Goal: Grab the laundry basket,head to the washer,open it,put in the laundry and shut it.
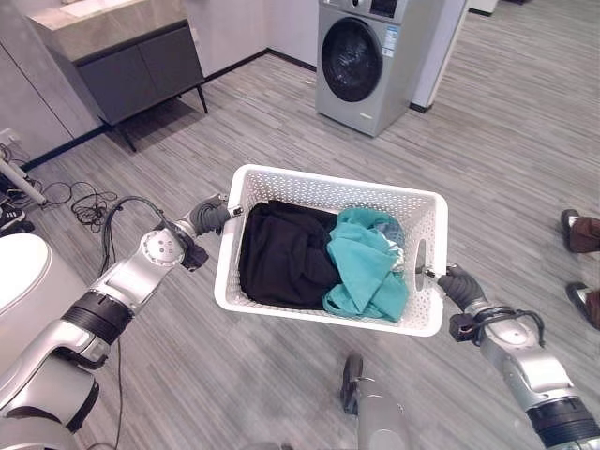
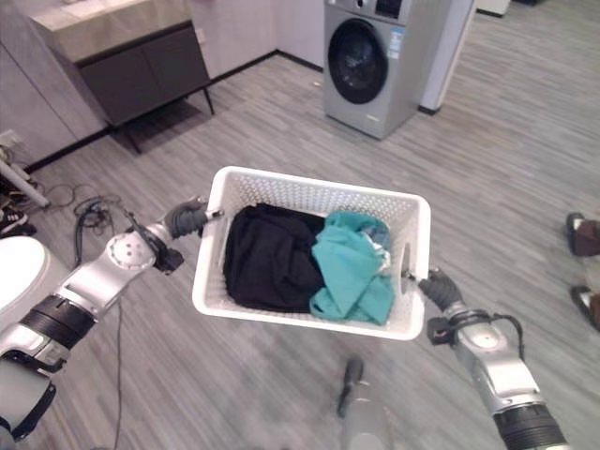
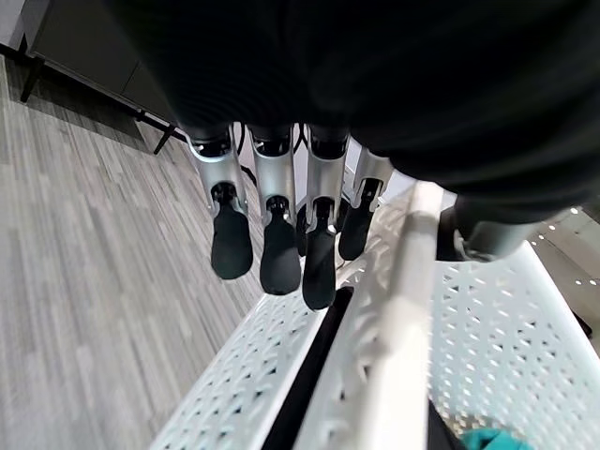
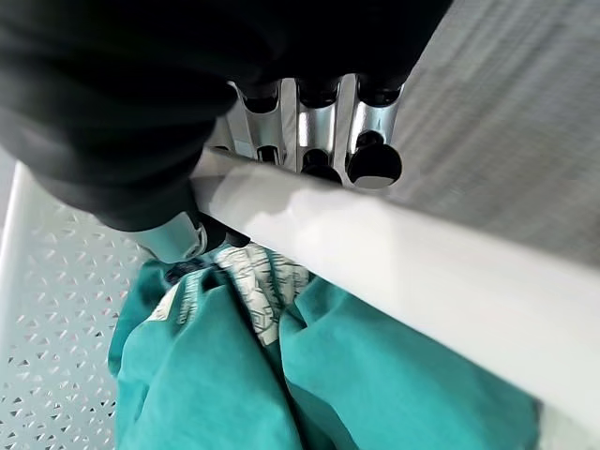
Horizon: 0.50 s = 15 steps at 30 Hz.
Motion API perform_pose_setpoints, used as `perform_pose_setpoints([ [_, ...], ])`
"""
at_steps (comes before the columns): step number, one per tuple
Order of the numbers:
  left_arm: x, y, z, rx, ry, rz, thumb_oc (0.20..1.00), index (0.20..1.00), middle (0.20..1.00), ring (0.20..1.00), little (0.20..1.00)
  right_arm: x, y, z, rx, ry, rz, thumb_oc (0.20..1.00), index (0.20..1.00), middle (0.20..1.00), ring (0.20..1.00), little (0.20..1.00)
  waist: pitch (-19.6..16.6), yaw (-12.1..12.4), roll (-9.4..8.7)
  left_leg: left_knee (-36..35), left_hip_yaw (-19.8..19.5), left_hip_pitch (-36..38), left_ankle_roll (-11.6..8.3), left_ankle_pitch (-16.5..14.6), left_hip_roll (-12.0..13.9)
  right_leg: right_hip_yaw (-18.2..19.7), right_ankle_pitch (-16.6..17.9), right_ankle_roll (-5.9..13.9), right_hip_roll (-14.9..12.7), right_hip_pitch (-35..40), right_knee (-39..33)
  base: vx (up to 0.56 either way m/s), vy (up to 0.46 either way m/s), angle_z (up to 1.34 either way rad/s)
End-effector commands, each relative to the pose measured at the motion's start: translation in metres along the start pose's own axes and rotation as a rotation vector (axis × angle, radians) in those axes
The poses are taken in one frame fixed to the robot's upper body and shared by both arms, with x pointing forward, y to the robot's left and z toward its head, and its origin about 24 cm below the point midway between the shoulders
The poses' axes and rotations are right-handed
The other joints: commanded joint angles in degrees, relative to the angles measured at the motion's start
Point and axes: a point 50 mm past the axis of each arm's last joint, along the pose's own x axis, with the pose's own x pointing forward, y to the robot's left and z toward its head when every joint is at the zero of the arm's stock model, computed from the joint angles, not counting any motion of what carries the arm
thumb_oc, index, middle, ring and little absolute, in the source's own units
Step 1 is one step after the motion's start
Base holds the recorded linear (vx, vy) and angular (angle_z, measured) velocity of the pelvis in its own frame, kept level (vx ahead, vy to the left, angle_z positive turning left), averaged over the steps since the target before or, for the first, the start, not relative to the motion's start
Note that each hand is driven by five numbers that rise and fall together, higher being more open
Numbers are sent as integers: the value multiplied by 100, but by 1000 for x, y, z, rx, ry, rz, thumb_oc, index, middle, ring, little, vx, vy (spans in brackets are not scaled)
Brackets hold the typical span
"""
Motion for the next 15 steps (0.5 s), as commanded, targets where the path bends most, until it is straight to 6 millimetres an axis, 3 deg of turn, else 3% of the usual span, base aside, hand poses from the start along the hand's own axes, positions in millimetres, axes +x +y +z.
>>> perform_pose_setpoints([
  [1,-5,50,24,-29,-147,187,200,200,200,200,200,4,-7,42,86,-221,34,200,200,200,200,200,-250,203,-32,359,240,-723,100,259,-70,169,1377,492,111,785,-1140,552,-171,29],
  [2,-5,51,22,-27,-137,195,200,200,200,200,200,4,-7,40,87,-215,35,200,200,200,200,200,-288,180,-19,375,250,-559,37,252,-22,43,1360,509,131,677,-1153,898,-338,11],
  [3,-4,47,22,-23,-143,178,200,200,200,200,200,2,-7,33,88,-189,40,200,200,200,200,200,-447,63,-36,621,145,-286,-120,282,145,67,1601,397,214,929,-979,950,-384,35],
  [4,-4,44,21,-31,-146,168,200,200,200,200,200,0,-9,31,77,-177,42,200,200,200,200,200,-537,-28,-31,918,93,-260,-182,404,249,181,1633,309,260,962,-774,1117,-549,61],
  [5,-4,41,18,-53,-141,167,200,200,200,200,200,-1,-13,33,71,-181,42,200,200,200,200,200,-565,-105,56,2033,96,-467,-263,1106,635,261,1413,30,521,1106,-419,559,-333,54],
  [6,-4,41,18,-53,-141,167,200,200,200,200,200,-1,-13,33,71,-181,42,200,200,200,200,200,-588,-127,36,2053,69,-518,-264,1117,615,247,1421,26,494,1078,-420,638,-557,19],
  [7,-10,46,15,-56,-127,176,200,200,200,200,200,-1,-18,37,75,-191,21,200,200,200,200,200,-517,-92,-34,3812,174,-1114,-249,1912,1153,316,1036,-407,751,1393,-250,558,-618,-11],
  [8,-13,50,16,-63,-126,190,200,200,200,200,200,0,-18,42,82,-208,15,200,200,200,200,200,-389,53,-40,5331,-98,-1757,-290,2136,1418,364,675,-706,1059,1778,-191,565,-613,-21],
  [9,-13,50,15,-63,-126,190,200,200,200,200,200,0,-18,42,82,-208,15,200,200,200,200,200,-391,47,-32,5343,-107,-1768,-292,2130,1424,357,674,-707,1065,1774,-190,493,-531,-29],
  [10,-14,54,18,-69,-127,202,200,200,200,200,200,0,-19,46,75,-215,4,200,200,200,200,200,-294,150,-184,5703,62,-2240,-212,2150,1573,379,482,-864,1114,2096,-239,313,-321,-47],
  [11,-13,55,21,-70,-131,200,200,200,200,200,200,0,-21,47,75,-220,-9,200,200,200,200,200,-216,230,-215,5779,86,-2634,-230,1977,1661,375,364,-898,1169,2283,-258,416,-350,-36],
  [14,-7,50,31,-75,-165,178,200,200,200,200,200,-4,-18,49,68,-232,5,200,200,200,200,200,-132,399,-292,4394,415,-3192,-256,1446,1284,382,161,-787,1132,2628,-302,316,-45,-23],
  [15,-7,49,31,-74,-165,176,200,200,200,200,200,-4,-18,49,68,-232,4,200,200,200,200,200,-133,413,-321,4335,451,-3145,-241,1453,1251,393,154,-774,1094,2637,-300,242,6,-27],
])
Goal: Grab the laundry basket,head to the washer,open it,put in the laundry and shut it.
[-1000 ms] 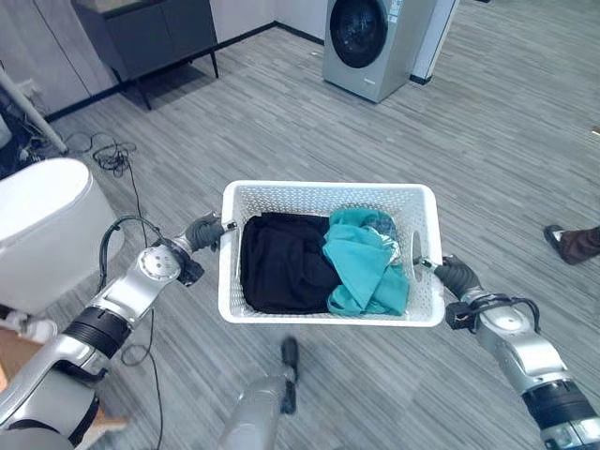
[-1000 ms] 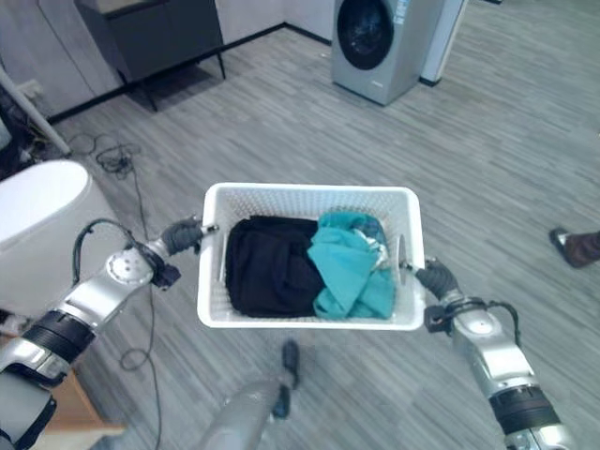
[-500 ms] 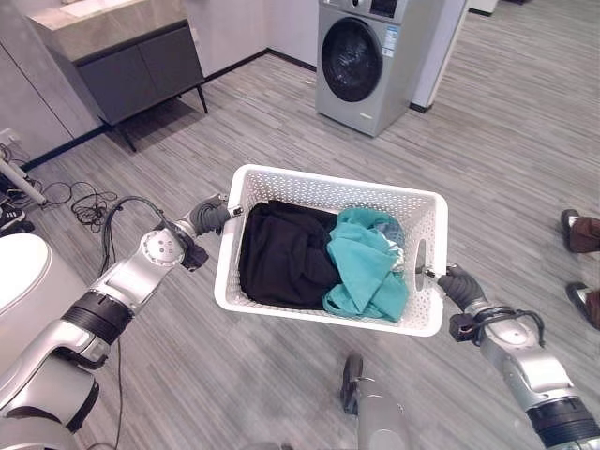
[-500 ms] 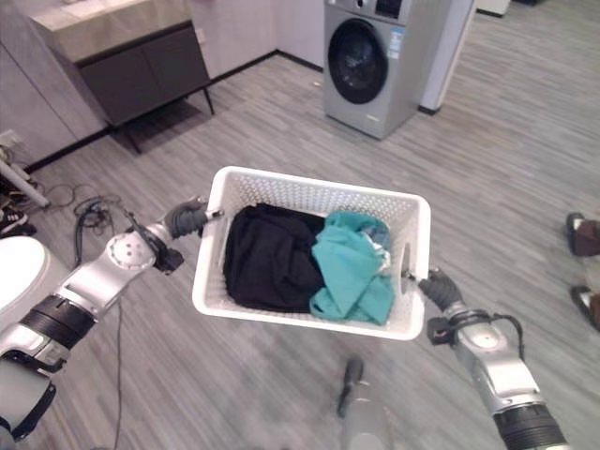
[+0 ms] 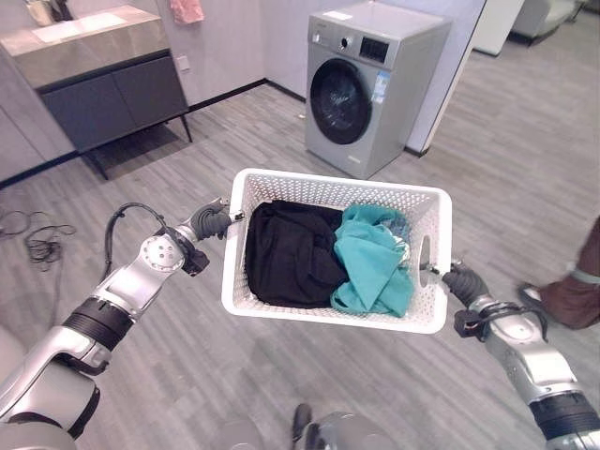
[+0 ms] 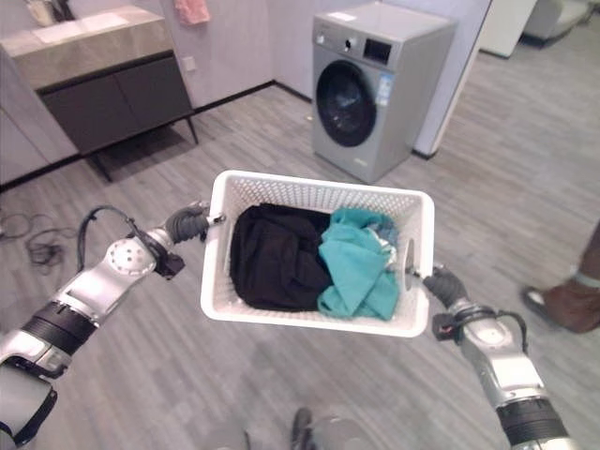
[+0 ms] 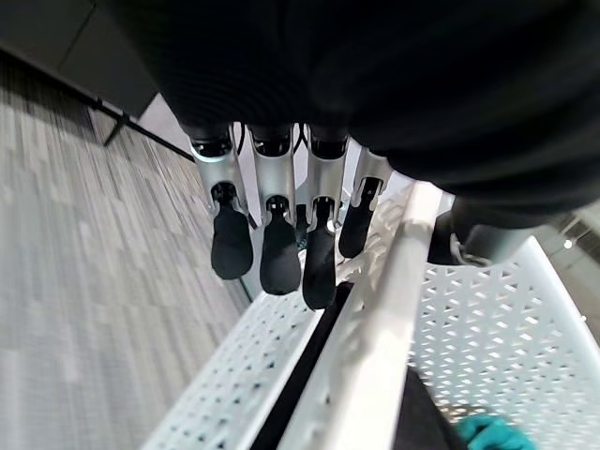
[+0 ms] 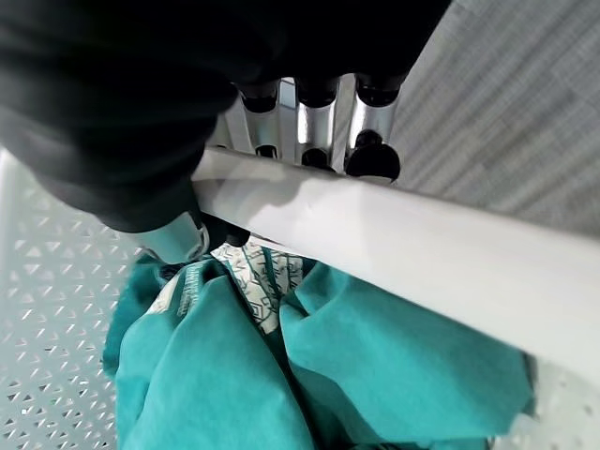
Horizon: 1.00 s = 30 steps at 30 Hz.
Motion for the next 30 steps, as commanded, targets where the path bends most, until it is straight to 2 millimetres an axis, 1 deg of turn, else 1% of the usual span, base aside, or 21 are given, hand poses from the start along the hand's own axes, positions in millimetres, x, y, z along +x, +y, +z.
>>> perform_pose_setpoints([
  [1,-3,48,35,-48,-160,166,200,200,200,200,200,-8,-12,50,24,-224,25,200,200,200,200,200,-316,161,268,-2487,1,877,-501,36,-107,86,-92,955,-575,657,-681,165,33,-48],
  [2,0,45,37,-50,-168,161,200,200,200,200,200,-8,-11,49,26,-230,28,200,200,200,200,200,-304,190,224,-3331,231,841,-431,151,-207,-10,-71,992,-648,655,-656,440,72,-43],
  [3,3,39,39,-57,-177,154,200,200,200,200,200,-8,-9,49,26,-239,28,200,200,200,200,200,-311,321,242,-4906,261,871,-444,318,-594,-36,-177,1105,-629,845,-646,501,78,-29],
  [5,4,36,36,-64,-173,151,200,200,200,200,200,-6,-5,47,34,-242,38,200,200,200,200,200,-319,490,273,-6019,22,813,-481,436,-981,52,-386,1167,-556,1131,-643,540,32,-22],
  [7,0,35,33,-72,-172,151,200,200,200,200,200,2,11,46,50,-240,91,200,200,200,200,200,-401,736,302,-6684,-248,581,-527,583,-1211,289,-683,1193,-462,1470,-594,653,13,-66],
  [12,-5,40,31,-69,-177,169,200,200,200,200,200,12,30,47,60,-229,156,200,200,200,200,200,-770,942,263,-6584,18,801,-341,881,-1199,564,-833,1336,-559,1714,-269,604,92,-41],
  [13,-6,41,30,-57,-171,173,200,200,200,200,200,13,31,45,61,-224,162,200,200,200,200,200,-886,1025,110,-6479,-79,855,-290,889,-1362,573,-514,1506,-712,1701,77,622,146,-13],
  [14,-7,40,26,-62,-164,167,200,200,200,200,200,14,34,45,64,-224,173,200,200,200,200,200,-919,1063,27,-6344,-101,942,-196,862,-1479,587,58,1762,-884,1535,638,609,170,-45],
  [16,-6,39,28,-68,-171,164,200,200,200,200,200,15,37,44,60,-221,183,200,200,200,200,200,-852,1045,-32,-6128,19,1179,2,624,-1597,589,1150,2129,-1199,1174,2018,489,198,-43],
  [17,-5,39,31,-70,-179,165,200,200,200,200,200,16,38,45,61,-223,185,200,200,200,200,200,-817,989,9,-6085,45,1379,132,454,-1617,546,1568,2176,-1366,960,2752,438,197,1],
  [19,-5,39,32,-78,-185,171,200,200,200,200,200,16,39,44,55,-223,184,200,200,200,200,200,-760,895,110,-6129,-43,1781,321,229,-1656,477,1586,2074,-1587,457,3807,361,167,2],
  [20,-5,39,32,-78,-185,172,200,200,200,200,200,16,39,45,54,-223,184,200,200,200,200,200,-770,898,120,-6133,-40,1766,318,239,-1644,478,1593,2066,-1576,436,3812,298,127,-10],
  [21,-5,39,35,-81,-195,172,200,200,200,200,200,16,38,45,51,-229,176,200,200,200,200,200,-734,835,186,-6231,-99,2025,368,142,-1638,372,1390,1983,-1755,170,4072,408,98,11],
  [22,-3,35,40,-91,-215,162,200,200,200,200,200,15,32,46,38,-230,154,200,200,200,200,200,-619,665,316,-6237,-210,2343,379,-20,-1570,97,866,1809,-2019,-312,3880,540,79,27],
  [23,-1,32,42,-99,-221,155,200,200,200,200,200,14,30,47,36,-233,148,200,200,200,200,200,-571,585,366,-6193,-278,2441,344,-93,-1539,-70,641,1749,-2034,-500,3543,639,-55,97],
  [24,-2,29,43,-92,-230,137,200,200,200,200,200,13,23,49,26,-234,131,200,200,200,200,200,-515,449,429,-6091,-378,2641,227,-303,-1449,-403,318,1684,-2061,-571,2555,602,-242,124],
  [25,-3,29,43,-90,-235,140,200,200,200,200,200,13,20,52,31,-243,123,200,200,200,200,200,-509,395,428,-6025,-450,2774,64,-492,-1361,-508,259,1702,-1970,-548,1152,473,-224,132],
  [26,-3,29,43,-90,-235,140,200,200,200,200,200,13,20,52,31,-243,123,200,200,200,200,200,-518,387,445,-6024,-459,2760,59,-482,-1340,-531,301,1692,-1940,-524,1081,375,-245,78],
  [27,-3,30,43,-82,-237,144,200,200,200,200,200,12,20,51,35,-239,122,200,200,200,200,200,-519,358,427,-5990,-539,2847,-18,-614,-1315,-386,428,1760,-1879,-558,283,377,-242,40],
  [28,-3,32,44,-76,-246,156,200,200,200,200,200,11,19,50,41,-235,121,200,200,200,200,200,-521,277,374,-5936,-637,3000,-86,-808,-1334,-19,795,1947,-1860,-705,-629,508,-308,44],
  [30,-1,35,48,-64,-265,176,200,200,200,200,200,10,19,49,35,-235,124,200,200,200,200,200,-521,199,407,-5795,-710,3281,-165,-1013,-1237,261,1188,2136,-1848,-931,-1355,587,-305,131],
])
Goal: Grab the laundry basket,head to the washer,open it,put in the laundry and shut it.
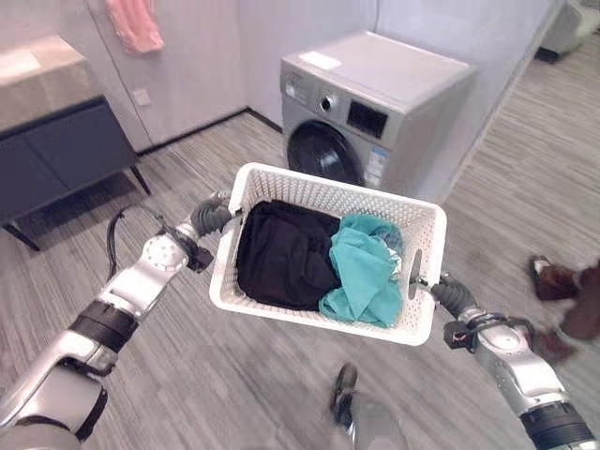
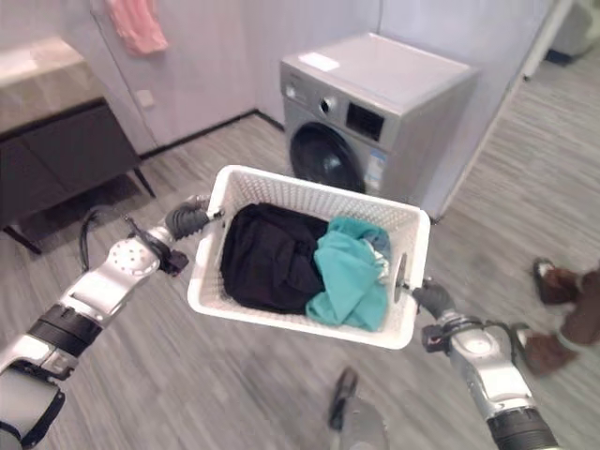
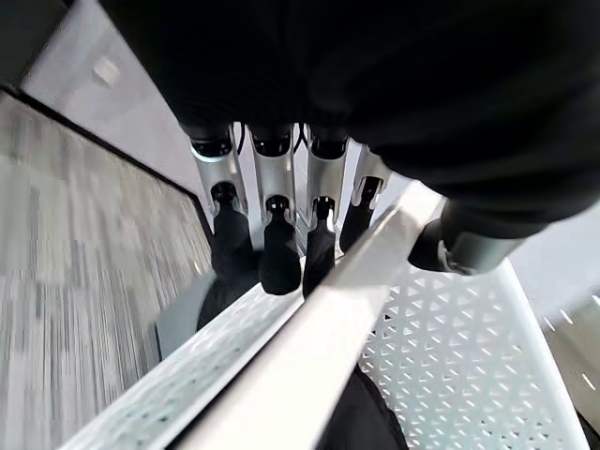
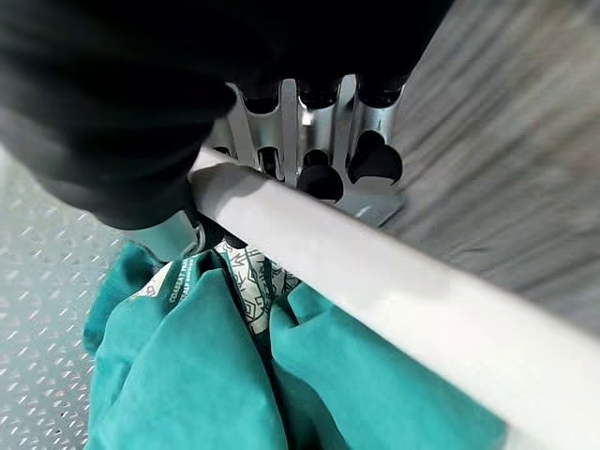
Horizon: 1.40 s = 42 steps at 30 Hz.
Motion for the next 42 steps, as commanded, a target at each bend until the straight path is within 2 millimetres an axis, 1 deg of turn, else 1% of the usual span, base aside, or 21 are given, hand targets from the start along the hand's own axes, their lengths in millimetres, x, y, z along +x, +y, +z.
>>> perform_pose_setpoints([
  [1,0,41,49,39,-242,105,200,200,200,200,200,8,7,69,46,-309,98,200,200,200,200,200,-141,139,-85,139,102,-825,381,286,743,425,304,1372,-655,629,-954,417,-205,128],
  [4,2,42,52,55,-248,101,200,200,200,200,200,6,5,67,43,-299,98,200,200,200,200,200,-230,59,-134,187,-7,-655,300,222,842,627,373,1364,-585,736,-896,364,-266,15],
  [6,3,38,54,40,-262,92,200,200,200,200,200,4,1,69,30,-302,100,200,200,200,200,200,-394,-59,-118,659,-83,-564,130,591,1212,693,396,1214,-404,892,-542,433,-389,32],
  [7,3,38,54,39,-261,92,200,200,200,200,200,4,1,69,30,-302,100,200,200,200,200,200,-395,-69,-108,677,-93,-573,123,580,1223,682,386,1208,-396,890,-530,351,-572,-1],
  [8,0,43,50,31,-241,99,200,200,200,200,200,6,-2,80,17,-332,90,200,200,200,200,200,-351,-42,-237,2762,-21,-1378,219,1645,1652,537,71,781,-121,1295,-432,232,-471,1],
  [9,-1,43,50,32,-241,100,200,200,200,200,200,6,-2,80,17,-333,91,200,200,200,200,200,-351,-66,-218,2859,-57,-1445,210,1609,1672,516,73,773,-101,1280,-426,295,-614,-30],
  [10,-4,48,49,29,-238,113,200,200,200,200,200,7,-2,84,10,-343,89,200,200,200,200,200,-312,-25,-262,3479,-32,-1693,290,1678,1745,492,-19,637,4,1411,-460,97,-333,-37],
  [11,-6,52,46,25,-227,132,200,200,200,200,200,8,-1,89,-3,-358,82,200,200,200,200,200,-207,103,-343,4127,-49,-1997,330,1917,1826,494,-108,468,95,1567,-465,119,-426,-55],
  [13,-8,60,52,27,-238,143,200,200,200,200,200,8,-3,97,-14,-376,68,200,200,200,200,200,-80,186,-356,4563,102,-2397,362,1831,2067,474,-237,353,249,1783,-553,98,-310,-52],
  [16,-5,61,61,25,-258,146,200,200,200,200,200,6,-4,102,-18,-392,68,200,200,200,200,200,53,314,-435,3716,220,-2788,321,1543,1901,457,-322,423,218,2058,-686,140,-78,-34],
  [18,-2,59,66,28,-278,142,200,200,200,200,200,5,-2,106,-35,-407,79,200,200,200,200,200,97,414,-423,2246,145,-2784,160,1487,1767,454,-392,548,158,2158,-707,174,86,-6],
  [20,-1,58,70,30,-292,140,200,200,200,200,200,5,0,108,-36,-414,84,200,200,200,200,200,40,489,-376,794,-138,-2562,11,1648,1665,458,-493,620,135,2192,-684,183,128,-3],
  [22,2,54,73,27,-299,131,200,200,200,200,200,6,-1,109,-32,-423,74,200,200,200,200,200,50,538,-334,98,-428,-2603,-118,1928,1670,450,-664,616,83,2328,-590,186,125,-22],
  [27,9,46,81,26,-326,104,200,200,200,200,200,5,-1,105,-2,-430,63,200,200,200,200,200,-81,508,-186,31,-353,-2498,-194,1894,1628,460,-940,654,-25,2449,-313,156,189,-31],
  [29,10,46,87,43,-347,98,200,200,200,200,200,7,4,108,3,-447,77,200,200,200,200,200,-220,580,-92,127,-478,-2326,-110,1572,1346,544,-970,774,-266,2443,-157,181,291,-15],
  [30,10,46,87,43,-347,98,200,200,200,200,200,7,4,108,3,-447,77,200,200,200,200,200,-215,589,-98,137,-465,-2322,-104,1562,1339,556,-978,780,-276,2440,-144,107,286,-7],
  [32,9,52,93,63,-365,108,200,200,200,200,200,12,10,114,3,-459,95,200,200,200,200,200,-339,659,16,85,-297,-2074,44,1332,1118,674,-935,954,-563,2313,51,69,278,-14],
  [36,4,60,101,80,-394,111,200,200,200,200,200,20,15,128,-15,-476,108,200,200,200,200,200,-417,847,98,74,171,-1821,174,1123,1064,676,-748,1141,-873,2129,207,9,156,-62],
  [38,4,62,103,89,-396,111,200,200,200,200,200,21,13,131,-23,-478,99,200,200,200,200,200,-405,882,110,56,271,-1744,188,1102,1077,693,-629,1195,-937,2121,201,-25,4,-76],
  [39,5,66,111,114,-411,115,200,200,200,200,200,20,-3,139,-54,-487,42,200,200,200,200,200,-466,869,115,3,340,-1684,177,1102,1112,664,-571,1223,-949,2224,-57,-21,-43,-32],
  [42,7,65,113,119,-413,110,200,200,200,200,200,17,-15,145,-75,-500,-5,200,200,200,200,200,-488,838,109,0,279,-1735,155,1163,1130,614,-525,1214,-931,2300,-259,-34,-45,-11],
])
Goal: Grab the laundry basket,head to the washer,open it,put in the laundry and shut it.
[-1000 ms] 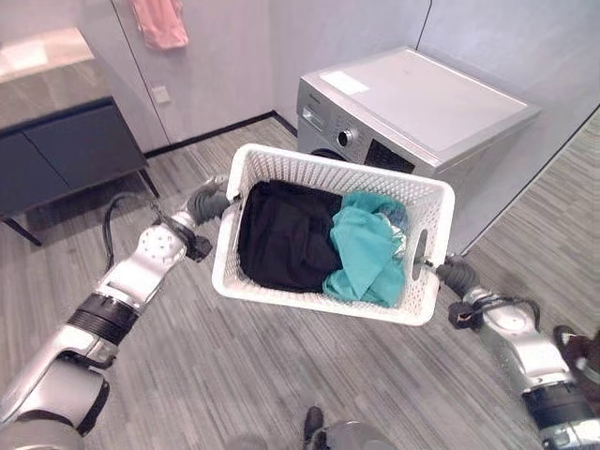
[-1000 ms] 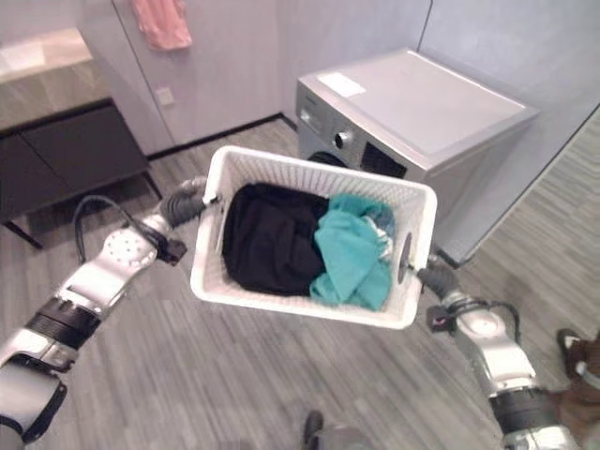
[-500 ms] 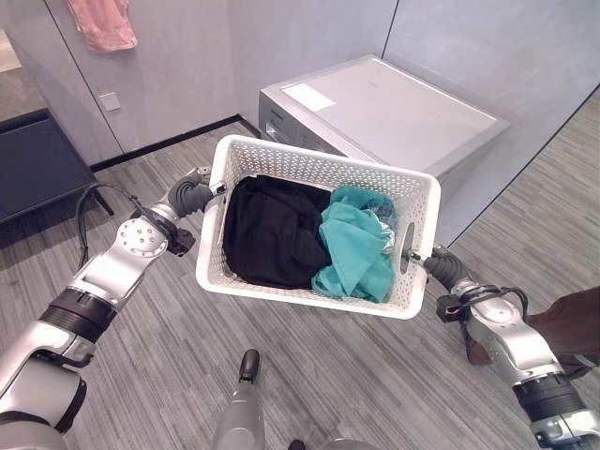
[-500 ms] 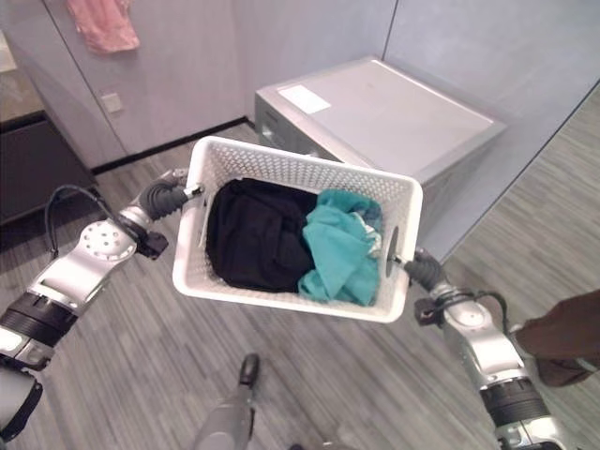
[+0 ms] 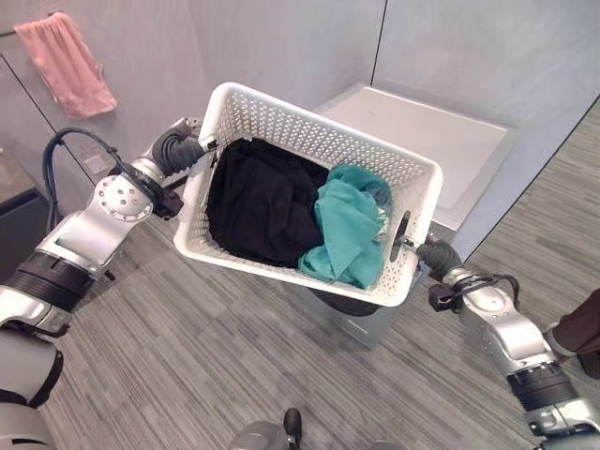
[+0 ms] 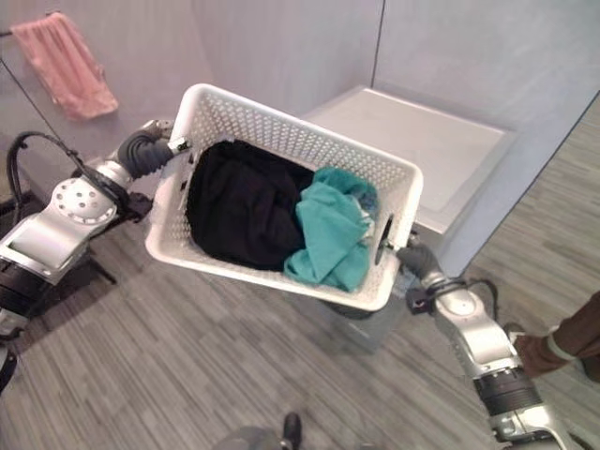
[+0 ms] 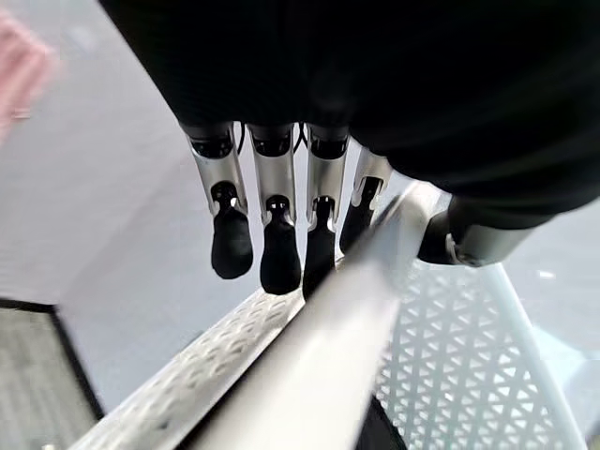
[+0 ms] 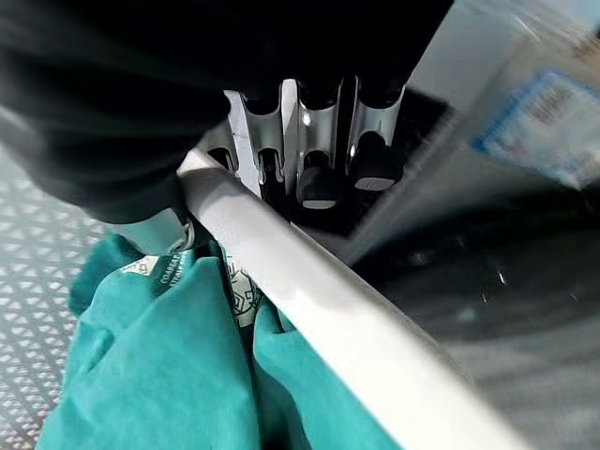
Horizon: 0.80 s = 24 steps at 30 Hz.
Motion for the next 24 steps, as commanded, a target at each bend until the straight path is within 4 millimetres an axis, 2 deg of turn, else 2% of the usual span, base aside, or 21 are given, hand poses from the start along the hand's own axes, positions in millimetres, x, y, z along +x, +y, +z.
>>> perform_pose_setpoints([
  [1,16,-16,43,-134,-232,-27,200,200,200,200,200,3,-42,64,-4,-270,-103,200,200,200,200,200,-610,129,117,237,-642,109,-488,-418,946,-161,255,-93,334,4,-211,-35,-102,6],
  [2,21,-19,45,-123,-227,-40,200,200,200,200,200,-2,-61,71,-58,-268,-164,200,200,200,200,200,-615,61,94,203,-724,63,-533,-373,956,-174,265,-95,376,64,-343,-28,-78,21],
  [3,21,-19,46,-123,-228,-40,200,200,200,200,200,-2,-61,71,-58,-269,-165,200,200,200,200,200,-615,56,93,202,-736,57,-534,-370,956,-188,270,-95,377,70,-352,-50,-106,44],
  [5,35,-31,61,-100,-249,-84,200,200,200,200,200,-5,-91,100,-148,-305,-265,200,200,200,200,200,-588,-89,55,111,-936,-48,-622,-241,1016,-197,217,-151,510,117,-473,-59,-147,45],
  [7,38,-32,63,-94,-250,-87,200,200,200,200,200,-4,-94,105,-163,-304,-271,200,200,200,200,200,-582,-132,56,83,-984,-66,-639,-211,1033,-201,203,-176,548,120,-493,-34,-119,35],
  [8,43,-35,67,-92,-248,-99,200,200,200,200,200,-3,-99,111,-180,-300,-279,200,200,200,200,200,-541,-201,36,31,-1078,-113,-688,-127,1097,-148,162,-248,670,125,-526,-34,-150,27],
  [14,53,-36,80,-74,-258,-113,200,200,200,200,200,0,-100,127,-216,-310,-265,200,200,200,200,200,-436,-376,9,-85,-1220,-248,-841,144,1354,-195,61,-428,990,112,-559,-10,-170,17],
  [16,56,-37,92,-46,-288,-129,200,200,200,200,200,-1,-103,135,-228,-329,-271,200,200,200,200,200,-365,-468,-47,69,-1122,-325,-922,197,1570,-297,-61,-566,1197,165,-529,42,-295,15],
  [18,58,-38,101,-21,-307,-139,200,200,200,200,200,-2,-105,141,-238,-343,-285,200,200,200,200,200,-237,-513,-118,806,-1046,-606,-894,355,1680,-340,-97,-705,1288,228,-483,9,-231,28],
  [20,60,-37,108,-1,-320,-141,200,200,200,200,200,1,-103,144,-235,-348,-287,200,200,200,200,200,-126,-538,-164,1555,-952,-933,-756,398,1665,-377,-133,-800,1328,259,-414,36,-170,23],
  [21,62,-40,122,2,-356,-144,200,200,200,200,200,5,-97,150,-233,-366,-274,200,200,200,200,200,-119,-562,-165,1686,-687,-1228,-653,158,1480,-440,-156,-818,1342,345,-485,208,-44,33],
  [22,62,-45,126,-8,-377,-155,200,200,200,200,200,10,-90,151,-245,-373,-251,200,200,200,200,200,-184,-481,-158,1207,-559,-1361,-640,62,1167,-438,-172,-752,1311,416,-602,283,42,37],
  [23,62,-47,126,-12,-380,-158,200,200,200,200,200,12,-87,150,-251,-372,-243,200,200,200,200,200,-220,-429,-146,966,-521,-1450,-663,147,1013,-444,-185,-724,1316,445,-630,221,79,30],
  [24,62,-47,126,-12,-379,-158,200,200,200,200,200,12,-86,150,-252,-371,-242,200,200,200,200,200,-235,-430,-158,930,-512,-1440,-658,165,997,-444,-187,-718,1299,440,-635,163,58,17],
])
